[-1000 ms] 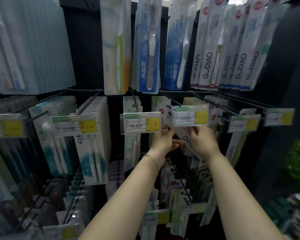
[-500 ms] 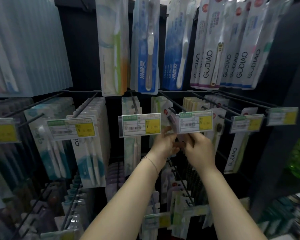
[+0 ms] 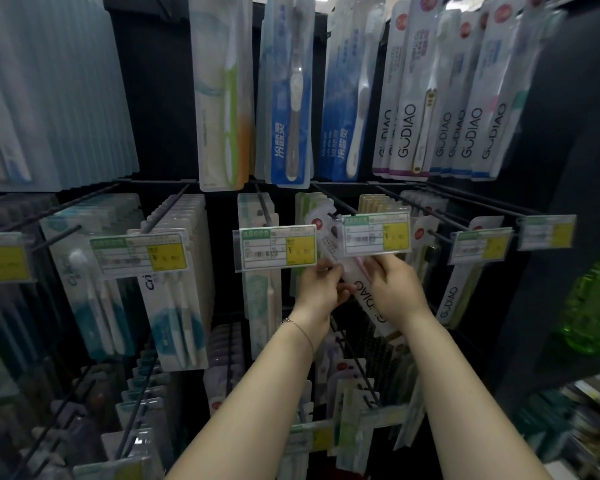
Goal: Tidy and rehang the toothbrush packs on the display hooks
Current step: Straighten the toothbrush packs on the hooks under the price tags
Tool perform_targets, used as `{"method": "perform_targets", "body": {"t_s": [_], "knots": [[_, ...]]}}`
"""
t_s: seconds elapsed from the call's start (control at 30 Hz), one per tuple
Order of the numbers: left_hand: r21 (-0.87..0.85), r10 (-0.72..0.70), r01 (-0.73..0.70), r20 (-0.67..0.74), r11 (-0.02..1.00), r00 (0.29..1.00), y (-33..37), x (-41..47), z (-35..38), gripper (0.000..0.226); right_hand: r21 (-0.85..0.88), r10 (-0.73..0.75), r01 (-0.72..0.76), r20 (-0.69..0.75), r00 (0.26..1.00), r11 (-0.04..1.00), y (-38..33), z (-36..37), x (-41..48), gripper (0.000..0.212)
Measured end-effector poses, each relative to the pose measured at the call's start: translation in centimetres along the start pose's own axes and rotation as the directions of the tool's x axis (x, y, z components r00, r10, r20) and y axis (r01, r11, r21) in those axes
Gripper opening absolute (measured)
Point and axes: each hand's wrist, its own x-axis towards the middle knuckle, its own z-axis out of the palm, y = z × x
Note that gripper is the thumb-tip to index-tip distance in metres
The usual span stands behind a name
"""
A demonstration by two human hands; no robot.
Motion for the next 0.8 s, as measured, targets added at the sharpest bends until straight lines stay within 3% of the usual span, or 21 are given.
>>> {"method": "perform_targets", "body": {"t_s": [0.43, 0.8], "knots": [[0.124, 0.046, -0.036, -0.075, 0.992, 0.996, 1.3, -0.1, -0.1, 0.023, 0.263, 0.102, -0.110, 0.044, 0.994, 0.959, 1.1, 2.3, 1.5, 0.023], [0.128, 0.096, -0.092, -0.024, 0.987, 0.995, 1.6, -0.3, -0.2, 0.022, 0.236, 0.039, -0.045, 0.030, 0.999, 0.971, 1.0, 1.9, 2.2, 0.017]]}}
